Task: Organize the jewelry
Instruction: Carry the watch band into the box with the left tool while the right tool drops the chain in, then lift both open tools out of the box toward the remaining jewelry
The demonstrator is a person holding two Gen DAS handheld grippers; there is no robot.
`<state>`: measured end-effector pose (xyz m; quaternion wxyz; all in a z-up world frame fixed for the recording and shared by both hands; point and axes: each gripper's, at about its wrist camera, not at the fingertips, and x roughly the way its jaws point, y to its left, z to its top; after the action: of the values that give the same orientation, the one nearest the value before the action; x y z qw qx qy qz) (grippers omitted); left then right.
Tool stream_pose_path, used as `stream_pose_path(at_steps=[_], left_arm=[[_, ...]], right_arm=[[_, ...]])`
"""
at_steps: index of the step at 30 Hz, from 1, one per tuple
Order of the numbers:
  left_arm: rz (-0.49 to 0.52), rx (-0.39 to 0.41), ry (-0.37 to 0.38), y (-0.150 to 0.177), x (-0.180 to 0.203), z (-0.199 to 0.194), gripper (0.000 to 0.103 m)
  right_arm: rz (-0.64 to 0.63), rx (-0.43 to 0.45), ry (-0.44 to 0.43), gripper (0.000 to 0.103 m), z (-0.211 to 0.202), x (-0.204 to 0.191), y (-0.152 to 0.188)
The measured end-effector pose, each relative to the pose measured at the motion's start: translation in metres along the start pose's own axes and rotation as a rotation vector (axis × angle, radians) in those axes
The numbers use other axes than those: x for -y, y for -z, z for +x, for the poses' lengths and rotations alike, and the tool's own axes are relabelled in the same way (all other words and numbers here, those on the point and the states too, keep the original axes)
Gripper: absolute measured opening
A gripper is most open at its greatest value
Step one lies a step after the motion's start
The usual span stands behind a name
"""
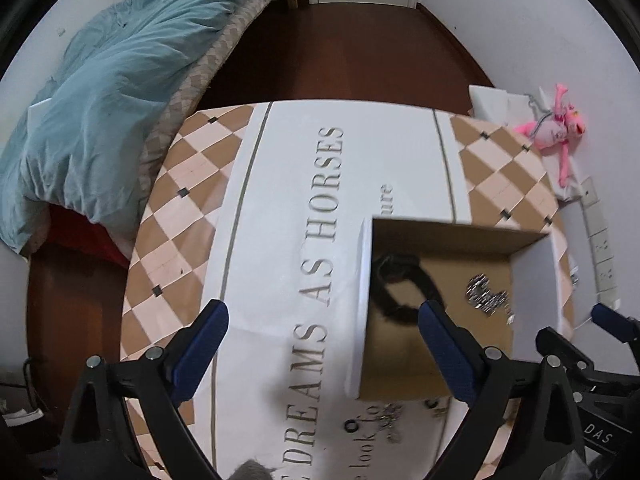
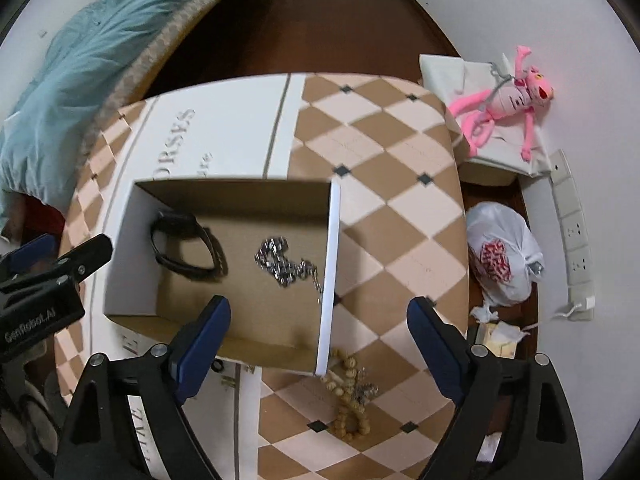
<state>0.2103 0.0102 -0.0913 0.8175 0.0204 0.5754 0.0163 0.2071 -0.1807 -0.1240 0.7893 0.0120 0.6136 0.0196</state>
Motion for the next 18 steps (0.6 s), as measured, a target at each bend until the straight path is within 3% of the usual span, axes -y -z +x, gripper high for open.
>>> stream_pose_path(at_steps=[9,18], left_arm=[[0.011,0.028,-0.029,0.017,0.004,-0.007,0.097],[0.01,0.118,-0.026,0.029,0.005,-0.052,0.097]], right_arm=[[0.036,0.025,0.029,0.093,-0.003,-0.001,0.015],[0.045,0.129,0.062,0.093,-0.045,-0.001,0.028]])
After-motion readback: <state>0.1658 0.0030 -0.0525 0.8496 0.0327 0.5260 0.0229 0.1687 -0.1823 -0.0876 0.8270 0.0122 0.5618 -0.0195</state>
